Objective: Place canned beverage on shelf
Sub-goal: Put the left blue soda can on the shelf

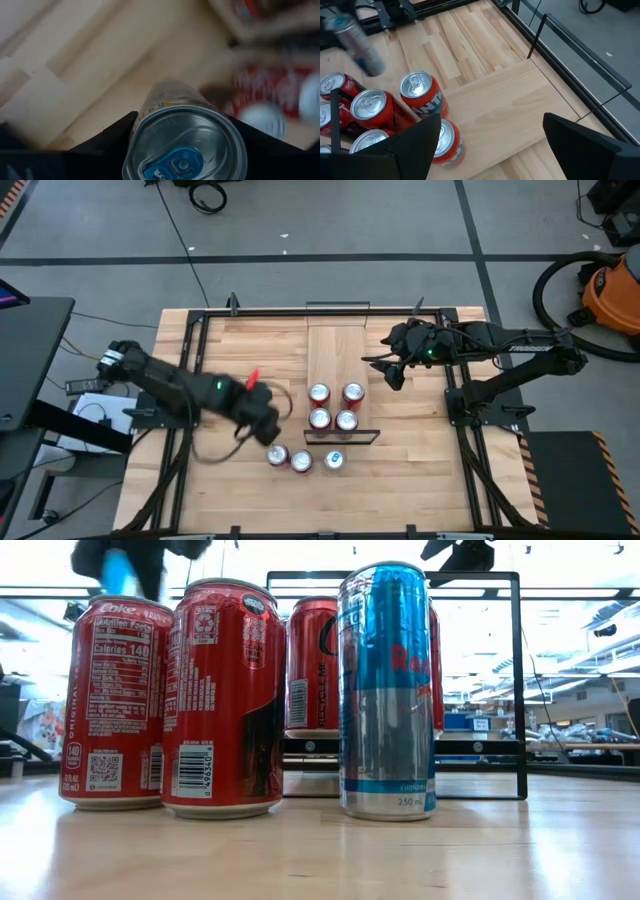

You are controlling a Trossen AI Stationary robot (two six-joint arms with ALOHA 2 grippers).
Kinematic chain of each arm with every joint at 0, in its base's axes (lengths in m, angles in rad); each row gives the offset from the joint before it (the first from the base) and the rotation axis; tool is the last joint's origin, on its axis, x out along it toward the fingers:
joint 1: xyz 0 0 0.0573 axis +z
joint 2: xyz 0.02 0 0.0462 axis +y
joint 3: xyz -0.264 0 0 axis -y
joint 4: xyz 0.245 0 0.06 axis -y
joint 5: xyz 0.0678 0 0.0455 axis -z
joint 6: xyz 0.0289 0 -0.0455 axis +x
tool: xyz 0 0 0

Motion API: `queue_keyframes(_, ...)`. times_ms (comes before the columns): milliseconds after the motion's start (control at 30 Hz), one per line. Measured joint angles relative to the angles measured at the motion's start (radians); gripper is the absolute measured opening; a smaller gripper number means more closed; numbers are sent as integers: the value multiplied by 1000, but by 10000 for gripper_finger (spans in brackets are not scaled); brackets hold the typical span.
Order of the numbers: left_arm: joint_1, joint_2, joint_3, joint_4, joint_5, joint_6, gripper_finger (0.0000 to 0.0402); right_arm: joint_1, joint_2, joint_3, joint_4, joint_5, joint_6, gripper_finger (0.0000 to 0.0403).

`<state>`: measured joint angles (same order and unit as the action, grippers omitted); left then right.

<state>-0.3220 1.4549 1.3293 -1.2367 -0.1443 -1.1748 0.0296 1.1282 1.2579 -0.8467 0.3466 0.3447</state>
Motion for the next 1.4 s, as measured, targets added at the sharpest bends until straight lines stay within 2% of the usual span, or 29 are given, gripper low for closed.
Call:
queue_keyframes(200, 196, -12, 0, 63, 26, 42, 247, 0, 0, 0, 1, 0, 0, 361)
queue_keyframes(433, 377, -8, 0, 237, 27, 77, 247, 0, 0, 0, 0, 3, -1, 361)
queue_keyframes(800, 550, 5, 2, 441, 15, 202, 247, -3, 0, 0, 0, 23, -55, 361)
queue_keyframes(900, 566, 51, 64, 473, 32, 242, 247, -22, 0, 0, -8, 1, -68, 361)
queue_keyframes(1067, 577, 177, 238, 403, 36, 328, 247, -102, 0, 0, -15, -93, -133, 361)
queue_keyframes(1267, 611, 321, 388, 220, 43, 359, 247, -159, -2, 0, -7, -97, -188, 353)
queue_keyframes(1400, 613, 399, 459, 185, 43, 399, 247, -164, -2, 0, 26, -97, -194, 344)
